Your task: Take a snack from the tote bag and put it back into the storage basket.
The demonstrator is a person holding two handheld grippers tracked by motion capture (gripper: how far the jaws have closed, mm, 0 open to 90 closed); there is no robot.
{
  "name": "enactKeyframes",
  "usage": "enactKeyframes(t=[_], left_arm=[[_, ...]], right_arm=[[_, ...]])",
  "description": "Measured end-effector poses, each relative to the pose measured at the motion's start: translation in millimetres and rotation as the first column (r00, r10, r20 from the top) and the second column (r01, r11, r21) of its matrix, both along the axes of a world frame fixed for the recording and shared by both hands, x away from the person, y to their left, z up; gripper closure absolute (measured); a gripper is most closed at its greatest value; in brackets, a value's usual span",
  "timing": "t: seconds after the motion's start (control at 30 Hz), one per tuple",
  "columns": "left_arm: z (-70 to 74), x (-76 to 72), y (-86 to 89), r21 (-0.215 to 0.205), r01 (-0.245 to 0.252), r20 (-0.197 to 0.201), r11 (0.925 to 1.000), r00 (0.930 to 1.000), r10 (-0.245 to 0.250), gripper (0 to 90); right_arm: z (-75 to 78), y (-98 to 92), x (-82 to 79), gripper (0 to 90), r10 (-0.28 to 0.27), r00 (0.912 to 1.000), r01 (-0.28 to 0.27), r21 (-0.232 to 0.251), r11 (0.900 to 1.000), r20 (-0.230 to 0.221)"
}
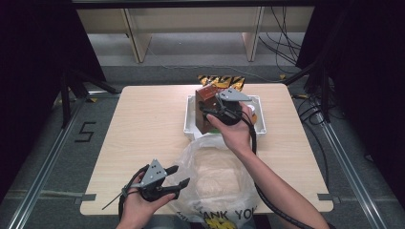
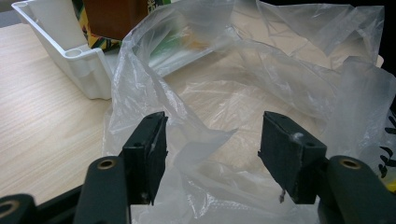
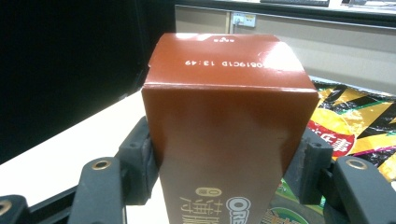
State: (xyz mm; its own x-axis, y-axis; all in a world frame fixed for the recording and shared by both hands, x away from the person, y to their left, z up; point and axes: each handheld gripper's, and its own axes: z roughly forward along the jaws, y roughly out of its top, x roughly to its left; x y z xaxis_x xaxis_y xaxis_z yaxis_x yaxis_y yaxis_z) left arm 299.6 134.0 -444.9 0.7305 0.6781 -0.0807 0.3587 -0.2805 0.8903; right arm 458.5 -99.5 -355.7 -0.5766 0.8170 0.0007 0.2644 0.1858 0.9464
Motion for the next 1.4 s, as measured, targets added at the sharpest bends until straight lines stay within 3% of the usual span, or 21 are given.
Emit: enactKeyframes(t=[0.03, 0.13, 0.2, 0.4, 0.53, 0.67, 0.73, 0.8, 0.9, 0.97, 1.17, 1.2, 1.3, 1.33, 1.4], left_arm=[[0.2, -0.3, 0.1, 0.008, -0.003, 0.0, 1.0, 1.0, 0.003, 40.4], [0.0, -0.4, 0.0, 0.008, -0.002, 0.0, 1.0, 1.0, 0.002, 40.4], [-0.2, 0.0, 0.0, 0.0, 0.003, 0.0, 1.0, 1.0, -0.003, 40.4], [0.4, 0.2, 1.5, 0.006, 0.006, 0.004, 1.0, 1.0, -0.006, 40.3], [0.5, -0.2, 1.7, 0.012, 0.001, 0.005, 0.9999, 1.0, -0.001, 40.3], [-0.4, -0.5, 1.0, -0.004, -0.004, -0.01, 1.0, 0.9999, 0.003, 40.3], [-0.4, -0.5, 1.0, -0.004, -0.004, -0.01, 1.0, 0.9999, 0.004, 40.3], [-0.4, -0.4, 0.9, -0.005, -0.001, -0.008, 1.0, 1.0, 0.001, 40.3], [-0.2, 0.2, 1.9, 0.008, 0.008, 0.002, 0.9999, 1.0, -0.008, 40.3], [-0.5, 0.1, 1.7, 0.001, 0.006, 0.003, 1.0, 1.0, -0.006, 40.3], [-0.5, 0.1, 1.7, 0.001, 0.006, 0.002, 1.0, 1.0, -0.006, 40.3], [-0.5, 0.3, 1.8, 0.003, 0.009, 0.005, 1.0, 1.0, -0.009, 40.3], [-0.8, 0.4, 1.7, 0.004, 0.01, 0.005, 0.9999, 0.9999, -0.01, 40.3], [-0.3, 0.0, 1.8, 0.014, 0.006, 0.003, 0.9999, 1.0, -0.006, 40.3], [-0.3, 0.0, 1.6, 0.015, 0.006, 0.003, 0.9999, 1.0, -0.006, 40.3]], right_arm=[[-0.7, 1.9, 0.7, 38.6, -0.018, 0.9998, 0.017, 0.017, 1.0, 0.01], [-1.6, 1.4, 3.0, 38.6, 0.004, 0.9998, -0.004, 0.001, 1.0, 0.02], [-2.0, 2.7, 2.1, 38.5, 0.004, 1.0, -0.004, 0.0, 1.0, -0.003], [-4.7, 6.7, 6.1, 38.5, 0.004, 0.9999, -0.004, -0.002, 1.0, 0.014], [-8.7, 8.8, 4.9, 38.5, 0.004, 1.0, -0.004, -0.008, 1.0, -0.008], [-12.7, 9.5, 7.8, 38.5, 0.022, 0.9998, -0.022, -0.02, 1.0, 0.002], [-14.1, 11.0, 8.6, 38.5, 0.002, 1.0, -0.001, -0.007, 1.0, 0.009], [-14.6, 10.5, 9.2, 38.5, 0.01, 0.9999, -0.01, -0.026, 1.0, 0.006], [-16.3, 13.5, 9.0, 38.5, -0.004, 0.9999, 0.004, -0.008, 1.0, -0.014], [-17.6, 12.7, 10.2, 38.5, 0.013, 0.9999, -0.013, -0.023, 1.0, 0.002], [-23.5, 16.6, 12.5, 38.5, -0.014, 0.9996, 0.014, -0.019, 1.0, -0.025], [-25.1, 15.5, 14.7, 38.5, -0.001, 1.0, 0.001, -0.033, 0.999, -0.005], [-27.1, 17.6, 14.5, 38.4, -0.003, 0.9997, 0.003, -0.018, 1.0, -0.025], [-27.6, 16.0, 15.4, 38.5, 0.007, 0.9997, -0.008, -0.038, 0.999, -0.022], [-29.0, 16.7, 16.4, 38.5, 0.013, 0.9995, -0.014, -0.037, 0.999, -0.029]])
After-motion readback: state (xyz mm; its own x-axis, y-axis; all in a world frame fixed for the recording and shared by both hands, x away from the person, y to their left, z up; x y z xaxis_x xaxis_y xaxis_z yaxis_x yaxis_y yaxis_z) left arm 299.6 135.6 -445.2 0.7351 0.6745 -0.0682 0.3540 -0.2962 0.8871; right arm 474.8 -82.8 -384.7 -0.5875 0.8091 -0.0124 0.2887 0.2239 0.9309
